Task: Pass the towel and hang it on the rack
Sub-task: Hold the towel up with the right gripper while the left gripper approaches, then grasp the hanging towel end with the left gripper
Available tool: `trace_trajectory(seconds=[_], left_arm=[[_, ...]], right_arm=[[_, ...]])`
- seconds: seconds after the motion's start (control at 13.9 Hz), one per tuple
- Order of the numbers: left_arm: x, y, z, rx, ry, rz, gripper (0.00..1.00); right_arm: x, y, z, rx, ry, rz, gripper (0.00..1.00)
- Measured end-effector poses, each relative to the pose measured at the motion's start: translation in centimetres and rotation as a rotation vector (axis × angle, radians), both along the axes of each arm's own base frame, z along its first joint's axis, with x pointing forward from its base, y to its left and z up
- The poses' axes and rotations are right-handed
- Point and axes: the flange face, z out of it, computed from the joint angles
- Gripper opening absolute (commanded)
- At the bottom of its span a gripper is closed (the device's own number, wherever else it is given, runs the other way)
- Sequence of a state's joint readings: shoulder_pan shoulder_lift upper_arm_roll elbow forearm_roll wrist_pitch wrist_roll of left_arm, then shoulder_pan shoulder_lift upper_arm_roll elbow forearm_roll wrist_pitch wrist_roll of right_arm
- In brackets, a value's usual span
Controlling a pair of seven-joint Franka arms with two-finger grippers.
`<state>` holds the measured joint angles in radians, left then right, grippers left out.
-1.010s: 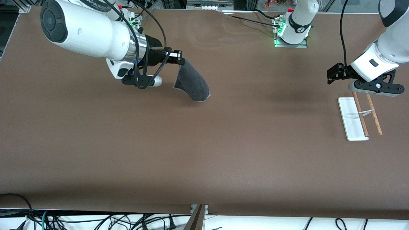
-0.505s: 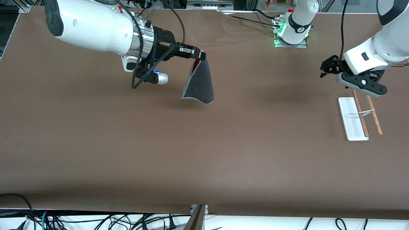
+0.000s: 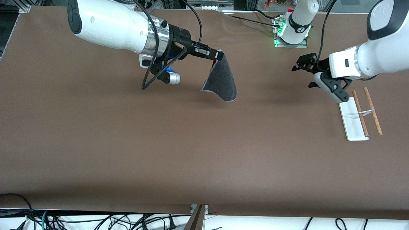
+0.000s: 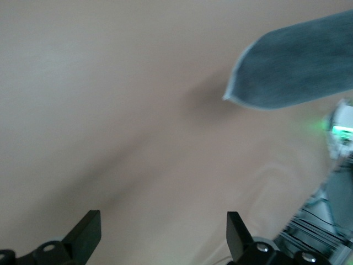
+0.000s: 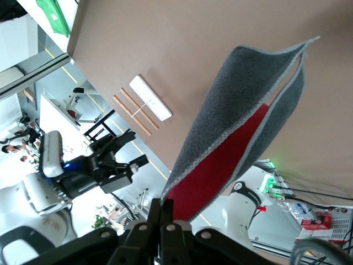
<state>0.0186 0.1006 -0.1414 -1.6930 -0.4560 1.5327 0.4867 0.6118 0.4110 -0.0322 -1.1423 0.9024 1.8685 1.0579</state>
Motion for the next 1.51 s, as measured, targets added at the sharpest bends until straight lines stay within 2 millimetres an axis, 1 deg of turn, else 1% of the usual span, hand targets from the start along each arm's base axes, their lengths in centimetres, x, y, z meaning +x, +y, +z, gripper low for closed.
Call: trace_trajectory(seconds=[0.22,0.36,0.58,0.87,1.01,1.23,1.37,1.51], left_arm=[[1.0,-2.0,-3.4,-0.18,0.036,-0.08,1.0],[1.4,-3.6,-5.2,-0.282,0.032,-0.136,1.0],[2.5,-5.3,-7.5,-0.419,-0.054,-0.231,1.0],[3.9,-9.2,-12.4,-0.573,-0.18,-0.332,1.0],[4.2,-10.9,-14.3,-0.629,-0.235,-0.37,1.0],[4.2,-12.9,-15.9,-0.689,-0.276,-0.384,1.0],[4.2,-13.4,-16.8,-0.734,-0.303,-0.393,1.0],[4.2,-13.9,-18.3,-0.788,-0.324,-0.395,1.0]], right_arm=[[0.0,0.0,0.1,0.001,0.012,-0.01,0.0],[0.0,0.0,0.1,0.002,0.012,-0.012,0.0],[0.1,-0.1,0.1,0.002,0.013,-0.014,0.0],[0.1,-0.1,0.1,0.001,0.016,-0.017,0.0],[0.1,-0.1,0.1,0.001,0.017,-0.018,0.0],[0.1,-0.1,0.1,0.001,0.017,-0.018,0.0],[0.1,-0.1,0.1,0.001,0.017,-0.018,0.0],[0.1,-0.1,0.1,0.001,0.017,-0.019,0.0]])
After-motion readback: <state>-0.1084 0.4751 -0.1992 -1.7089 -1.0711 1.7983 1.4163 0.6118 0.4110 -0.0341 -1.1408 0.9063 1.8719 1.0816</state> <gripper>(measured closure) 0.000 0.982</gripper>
